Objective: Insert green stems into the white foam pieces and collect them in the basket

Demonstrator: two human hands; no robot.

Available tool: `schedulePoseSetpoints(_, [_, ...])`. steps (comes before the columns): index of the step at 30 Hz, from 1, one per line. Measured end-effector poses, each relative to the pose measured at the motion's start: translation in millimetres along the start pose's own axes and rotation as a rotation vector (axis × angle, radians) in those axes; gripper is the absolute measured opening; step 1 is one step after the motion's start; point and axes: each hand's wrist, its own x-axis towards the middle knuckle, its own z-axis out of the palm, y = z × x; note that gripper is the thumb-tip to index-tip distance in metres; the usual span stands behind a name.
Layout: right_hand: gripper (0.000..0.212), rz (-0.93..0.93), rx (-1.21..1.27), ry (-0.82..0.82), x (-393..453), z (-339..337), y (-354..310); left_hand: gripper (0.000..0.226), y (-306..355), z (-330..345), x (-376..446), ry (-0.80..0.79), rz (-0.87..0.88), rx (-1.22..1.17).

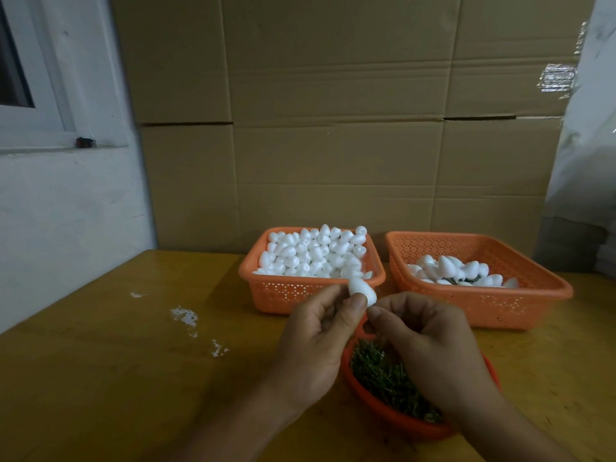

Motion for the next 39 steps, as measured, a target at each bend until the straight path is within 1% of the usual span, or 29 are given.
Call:
schedulePoseSetpoints(2, [0.013, 0.03, -0.016, 0.075, 9, -10, 3, 0.027, -5, 0, -1, 0.007, -0.038, 0.002])
schedulePoseSetpoints(6, [0.009, 0.055, -0.154, 0.269, 43, -42, 20, 0.02, -14, -2, 0, 0.044, -0.094, 0.068])
schedulePoseSetpoints(8, [0.009, 0.062, -0.284, 0.386, 61, -60, 32, 0.021, -18, -2, 0, 0.044, -0.097, 0.089])
schedulePoseSetpoints(10, [0.01, 0.099, -0.443, 0.462, 77, -76, 43, 0.022, -20, -2, 0, 0.039, -0.094, 0.1])
schedulePoseSetpoints(15, [0.019, 0.219, -0.784, 0.493, 99, -97, 59, 0.023, -21, -3, 0, 0.018, -0.103, 0.121])
schedulePoseSetpoints(17, [0.021, 0.277, -0.867, 0.502, 104, -100, 60, 0.022, -20, -3, -1, 0.017, -0.105, 0.116])
schedulePoseSetpoints(22, [0.031, 0.416, -0.94, 0.475, 112, -103, 60, 0.023, -19, -3, 0, 0.015, -0.099, 0.127])
schedulePoseSetpoints(27, [0.037, 0.464, -1.002, 0.402, 114, -105, 58, 0.023, -19, -5, -1, 0.008, -0.11, 0.137])
schedulePoseSetpoints(29, [0.039, 0.461, -1.021, 0.394, 113, -106, 57, 0.022, -19, -5, -1, 0.007, -0.11, 0.138])
schedulePoseSetpoints(32, [0.036, 0.451, -1.041, 0.404, 110, -107, 54, 0.021, -20, -4, -1, 0.004, -0.108, 0.143])
schedulePoseSetpoints(36, [0.035, 0.375, -0.95, 0.497, 102, -103, 47, 0.02, -21, -4, -1, 0.0, -0.105, 0.148])
schedulePoseSetpoints(39, [0.029, 0.285, -0.818, 0.499, 94, -95, 42, 0.019, -21, -3, -1, 0.001, -0.097, 0.155])
